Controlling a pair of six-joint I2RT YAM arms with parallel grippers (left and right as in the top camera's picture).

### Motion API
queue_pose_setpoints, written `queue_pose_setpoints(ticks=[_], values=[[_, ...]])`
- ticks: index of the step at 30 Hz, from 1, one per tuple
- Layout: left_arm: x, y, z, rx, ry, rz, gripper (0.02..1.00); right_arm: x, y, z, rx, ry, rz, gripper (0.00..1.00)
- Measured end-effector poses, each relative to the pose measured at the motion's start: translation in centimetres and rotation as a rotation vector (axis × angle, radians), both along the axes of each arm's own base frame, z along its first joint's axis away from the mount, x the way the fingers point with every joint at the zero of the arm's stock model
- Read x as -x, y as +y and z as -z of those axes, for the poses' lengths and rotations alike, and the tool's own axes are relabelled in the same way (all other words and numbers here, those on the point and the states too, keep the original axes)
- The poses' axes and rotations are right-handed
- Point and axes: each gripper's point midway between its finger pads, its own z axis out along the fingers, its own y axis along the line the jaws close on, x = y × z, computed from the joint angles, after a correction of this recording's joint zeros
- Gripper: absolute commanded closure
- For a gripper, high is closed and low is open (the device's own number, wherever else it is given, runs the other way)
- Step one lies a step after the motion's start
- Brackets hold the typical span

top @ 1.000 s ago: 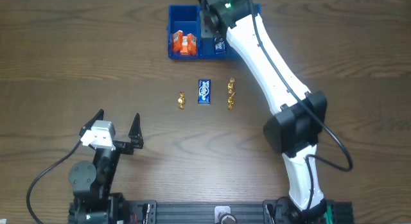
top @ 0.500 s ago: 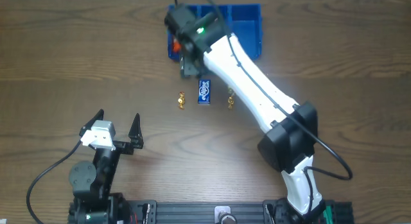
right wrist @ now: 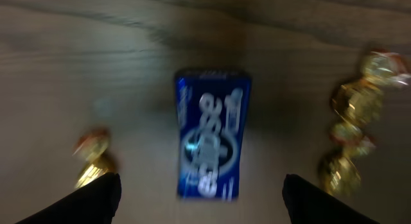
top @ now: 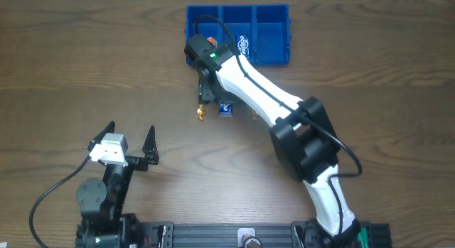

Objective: Sort Candies Into Trays

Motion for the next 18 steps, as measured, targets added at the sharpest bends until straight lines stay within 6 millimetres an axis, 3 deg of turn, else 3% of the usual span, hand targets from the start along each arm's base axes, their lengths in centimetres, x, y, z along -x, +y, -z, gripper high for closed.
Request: queue_pose_setpoints(ticks=[6,18], values=[[0.0,0.0,0.0,0.0,0.0,0.0,0.023,-0.3,-1.1,3.0,0.028,0.051,0.03,0.183],[0.0,0.0,0.0,0.0,0.0,0.0,0.02,-0.6,-0.9,3.1,0.013,0.042,0.032,0.235]])
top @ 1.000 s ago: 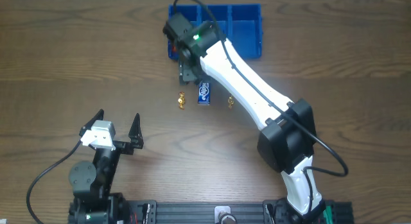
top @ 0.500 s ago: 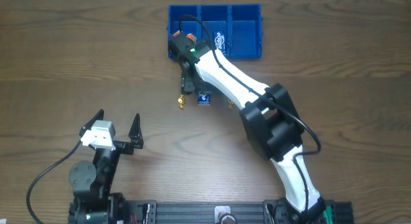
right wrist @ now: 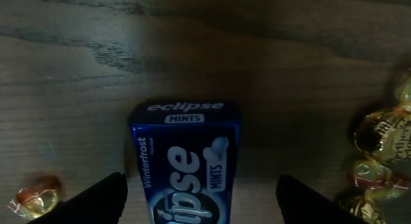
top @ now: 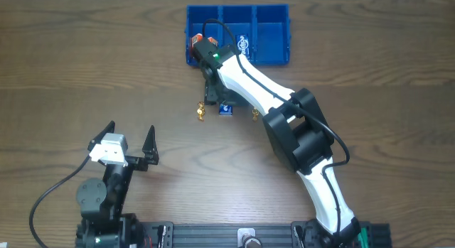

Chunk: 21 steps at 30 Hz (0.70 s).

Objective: Sort Candies Into Trays

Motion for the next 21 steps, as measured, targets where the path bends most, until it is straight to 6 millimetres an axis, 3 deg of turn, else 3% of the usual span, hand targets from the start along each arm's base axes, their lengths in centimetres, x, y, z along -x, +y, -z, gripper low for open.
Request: queue_pose_setpoints(ticks=[6,14,21], values=[[0.0,0.0,0.0,0.0,0.0,0.0,0.02,-0.23,0.32,0.34,-0.013,-0.004,0.0,0.29],[0.0,0.0,0.0,0.0,0.0,0.0,0.02,-0.12,0.4,0.66,-0.016,0.005,0.006,0.612],[0.0,0.0,0.0,0.0,0.0,0.0,0.02,-0.09,0.45,0.64,-0.019,0.007,0.004,0.772]])
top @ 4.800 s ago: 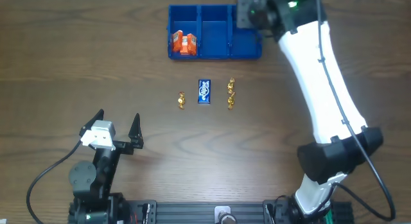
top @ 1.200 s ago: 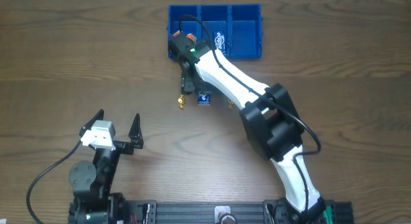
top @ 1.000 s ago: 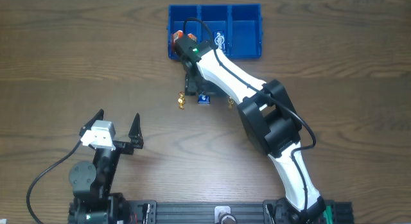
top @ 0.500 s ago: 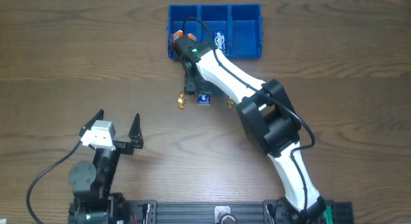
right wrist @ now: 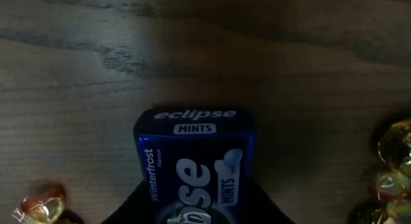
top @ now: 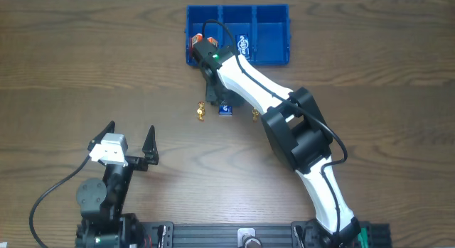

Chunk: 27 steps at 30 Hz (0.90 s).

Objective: Sort Candies Into Trays

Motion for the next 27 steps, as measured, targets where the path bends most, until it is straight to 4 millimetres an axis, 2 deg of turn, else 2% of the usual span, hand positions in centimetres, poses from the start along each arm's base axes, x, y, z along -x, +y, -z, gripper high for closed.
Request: queue_pose_setpoints(ticks=[5,8,10,12,14,17,18,19,20,22,24,27], values=[[0.0,0.0,0.0,0.0,0.0,0.0,0.023,0.0,0.0,0.0,0.002,0.001,-0.002,0.796],[0.0,0.0,0.0,0.0,0.0,0.0,0.023,0.6,-0.8,-0.2,0.037,0.021,-0.001,0.796],[0.0,0.0,0.0,0.0,0.0,0.0,0.02,0.8,-1.3,-0.7,0.061,0.023,-0.004,0.796],[0.0,0.0,0.0,0.0,0.0,0.0,0.02,0.7,-1.7,-2.1,0.067,0.0,-0.013,0.796],[0.0,0.0,0.0,0.0,0.0,0.0,0.02,0.0,-1.8,-5.4,0.054,-0.073,-0.023,0.796],[0.0,0.0,0.0,0.0,0.0,0.0,0.02,-2.4,-1.8,-13.2,-0.002,-0.27,-0.029,0.792],[0.0,0.0,0.0,0.0,0.0,0.0,0.02,-2.6,-1.8,-14.0,-0.007,-0.291,-0.029,0.79],[0.0,0.0,0.0,0.0,0.0,0.0,0.02,-4.1,-2.2,-18.7,-0.039,-0.412,-0.017,0.787],[0.0,0.0,0.0,0.0,0.0,0.0,0.023,-4.6,-2.4,-20.4,-0.045,-0.459,-0.011,0.781],[0.0,0.0,0.0,0.0,0.0,0.0,0.02,-7.1,-2.8,-25.1,-0.081,-0.625,0.004,0.783],[0.0,0.0,0.0,-0.001,0.0,0.0,0.023,-9.3,-2.9,-27.8,-0.102,-0.747,0.01,0.781],[0.0,0.0,0.0,-0.002,0.0,0.0,0.023,-11.6,-3.0,-28.8,-0.092,-0.837,-0.006,0.779]])
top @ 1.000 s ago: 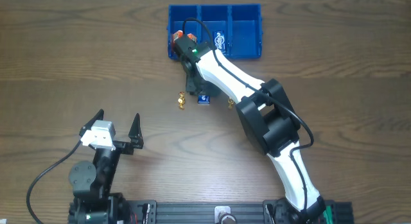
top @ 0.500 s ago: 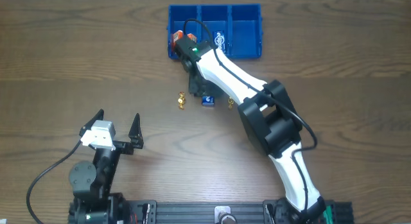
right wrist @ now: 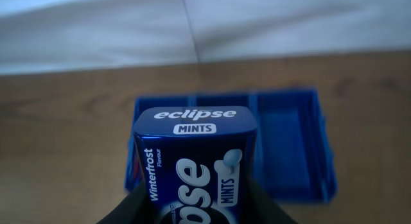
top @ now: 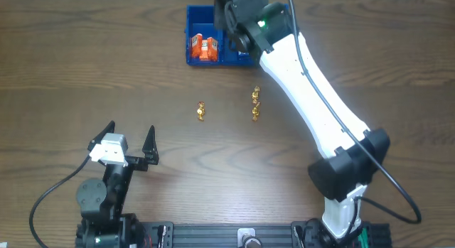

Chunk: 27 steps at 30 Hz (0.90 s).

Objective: Sort Candies Into Trays

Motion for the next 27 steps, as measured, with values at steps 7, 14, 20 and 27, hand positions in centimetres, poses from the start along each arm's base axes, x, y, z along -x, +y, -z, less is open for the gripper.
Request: queue_pose_setpoints(ticks=[7,14,20,27], values=[[0.0,0.0,0.0,0.0,0.0,0.0,0.02,-4.3,0.3,5.1,0.07,-0.002,-0.006,0.779],[0.0,0.0,0.0,0.0,0.0,0.0,0.02,-5.7,-0.4,10.8,0.117,0.087,-0.003,0.779],[0.0,0.0,0.0,0.0,0.0,0.0,0.02,-6.1,-0.8,12.2,0.127,0.108,0.004,0.779],[0.0,0.0,0.0,0.0,0.0,0.0,0.023,-6.1,-0.8,13.3,0.137,0.128,0.004,0.656]])
